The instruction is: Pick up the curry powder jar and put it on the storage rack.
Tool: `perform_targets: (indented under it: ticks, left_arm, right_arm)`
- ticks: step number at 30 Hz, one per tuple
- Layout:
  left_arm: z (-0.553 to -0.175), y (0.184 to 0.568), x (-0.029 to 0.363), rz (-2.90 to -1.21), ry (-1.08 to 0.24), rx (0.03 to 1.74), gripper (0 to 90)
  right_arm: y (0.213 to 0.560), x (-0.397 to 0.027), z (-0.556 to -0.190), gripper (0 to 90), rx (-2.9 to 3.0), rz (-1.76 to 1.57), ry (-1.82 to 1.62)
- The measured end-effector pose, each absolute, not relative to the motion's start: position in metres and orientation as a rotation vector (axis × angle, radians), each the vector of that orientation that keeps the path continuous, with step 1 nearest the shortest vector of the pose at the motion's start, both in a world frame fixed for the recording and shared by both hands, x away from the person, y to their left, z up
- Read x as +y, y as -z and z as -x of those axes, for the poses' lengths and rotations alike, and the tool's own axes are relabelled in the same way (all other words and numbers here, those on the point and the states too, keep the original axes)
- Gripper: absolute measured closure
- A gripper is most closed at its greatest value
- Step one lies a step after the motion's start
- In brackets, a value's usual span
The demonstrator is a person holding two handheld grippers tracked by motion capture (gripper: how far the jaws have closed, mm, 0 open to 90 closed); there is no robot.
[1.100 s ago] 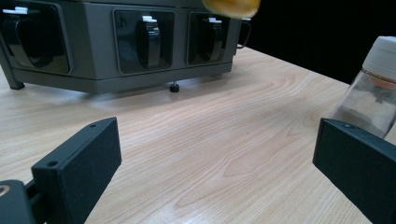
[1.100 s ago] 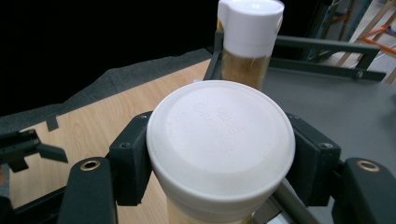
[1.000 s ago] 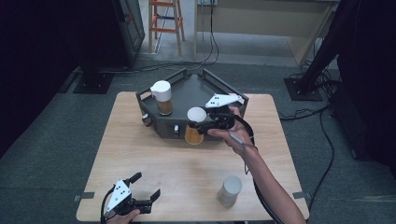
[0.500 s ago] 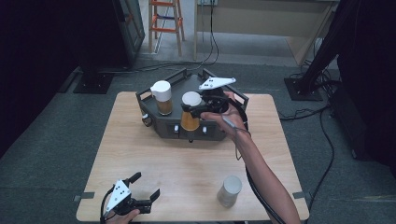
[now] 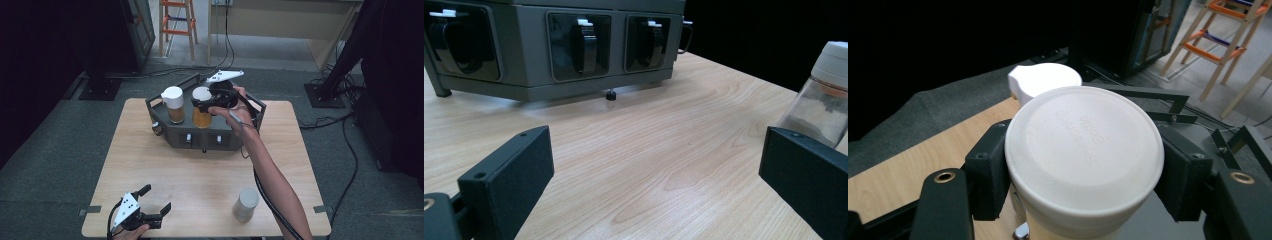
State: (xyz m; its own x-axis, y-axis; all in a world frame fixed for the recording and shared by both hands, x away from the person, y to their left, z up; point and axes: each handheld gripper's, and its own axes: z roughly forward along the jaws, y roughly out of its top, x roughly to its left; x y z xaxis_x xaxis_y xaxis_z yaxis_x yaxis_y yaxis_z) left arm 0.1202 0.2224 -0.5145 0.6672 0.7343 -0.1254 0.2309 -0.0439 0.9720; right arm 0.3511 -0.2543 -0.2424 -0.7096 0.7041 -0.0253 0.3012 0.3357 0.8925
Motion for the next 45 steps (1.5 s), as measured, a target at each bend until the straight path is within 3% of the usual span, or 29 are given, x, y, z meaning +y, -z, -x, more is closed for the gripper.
perform_targets:
  ticks: [21,45]
  left_arm:
    - [-0.12,0.515,0.222,-1.605,-0.486,0.806,0.9]
    - [-0.12,0.515,0.222,-1.604,-0.484,0.81,0.9]
  right_arm:
    - [0.265,-0.229,-0.378,33.6,2.174,-0.97,-1.256]
    - [0.283,-0.221,-0.385,33.4,2.151,-1.006,-1.232]
